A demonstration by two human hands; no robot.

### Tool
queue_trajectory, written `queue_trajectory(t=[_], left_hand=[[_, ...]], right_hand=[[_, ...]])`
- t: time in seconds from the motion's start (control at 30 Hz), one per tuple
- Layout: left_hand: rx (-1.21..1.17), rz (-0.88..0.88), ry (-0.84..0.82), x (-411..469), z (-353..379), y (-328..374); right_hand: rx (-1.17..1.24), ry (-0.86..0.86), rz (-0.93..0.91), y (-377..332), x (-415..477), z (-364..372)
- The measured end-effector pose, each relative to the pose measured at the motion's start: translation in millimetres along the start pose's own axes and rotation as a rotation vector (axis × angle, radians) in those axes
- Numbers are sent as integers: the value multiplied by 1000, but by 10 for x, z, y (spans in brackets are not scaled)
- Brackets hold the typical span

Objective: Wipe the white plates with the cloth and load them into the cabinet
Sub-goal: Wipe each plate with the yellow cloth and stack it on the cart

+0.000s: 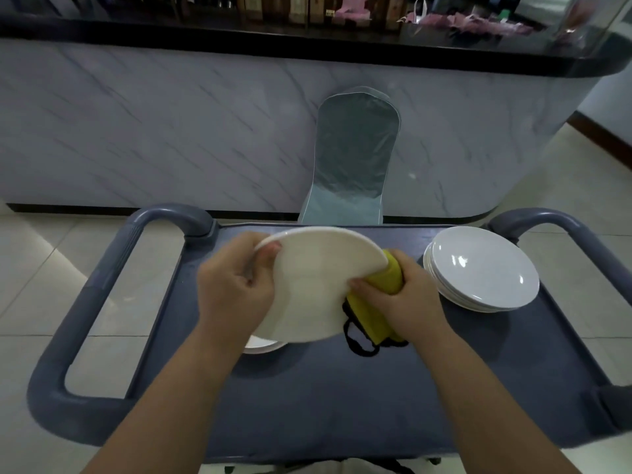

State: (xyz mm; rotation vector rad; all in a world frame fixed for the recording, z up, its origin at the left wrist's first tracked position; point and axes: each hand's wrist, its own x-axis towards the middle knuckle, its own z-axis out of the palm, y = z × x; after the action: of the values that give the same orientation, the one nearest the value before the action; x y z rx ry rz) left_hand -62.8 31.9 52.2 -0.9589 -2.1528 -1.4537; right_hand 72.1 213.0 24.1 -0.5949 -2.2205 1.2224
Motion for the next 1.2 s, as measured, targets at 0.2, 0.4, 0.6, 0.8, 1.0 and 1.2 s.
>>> queue_trajectory(t=[0.2, 0.4, 0.6, 0.8, 1.0, 1.2], left_hand=[[10, 205, 13, 430, -165, 196], [276, 398, -216, 244, 172, 145], [16, 89, -127, 66, 232, -45], [-10, -91, -304, -259, 373, -81], [-26, -103, -259, -255, 386, -66], [-154, -260, -82, -245, 230, -209]], right_hand=[[-62, 104, -130, -309, 154, -140], [-416, -32, -272, -402, 232, -49], [-2, 62, -61, -187, 33, -33], [-139, -214, 165, 173, 17, -164], [-157, -66, -57, 13, 79, 18], [61, -5, 225, 212, -312, -77]])
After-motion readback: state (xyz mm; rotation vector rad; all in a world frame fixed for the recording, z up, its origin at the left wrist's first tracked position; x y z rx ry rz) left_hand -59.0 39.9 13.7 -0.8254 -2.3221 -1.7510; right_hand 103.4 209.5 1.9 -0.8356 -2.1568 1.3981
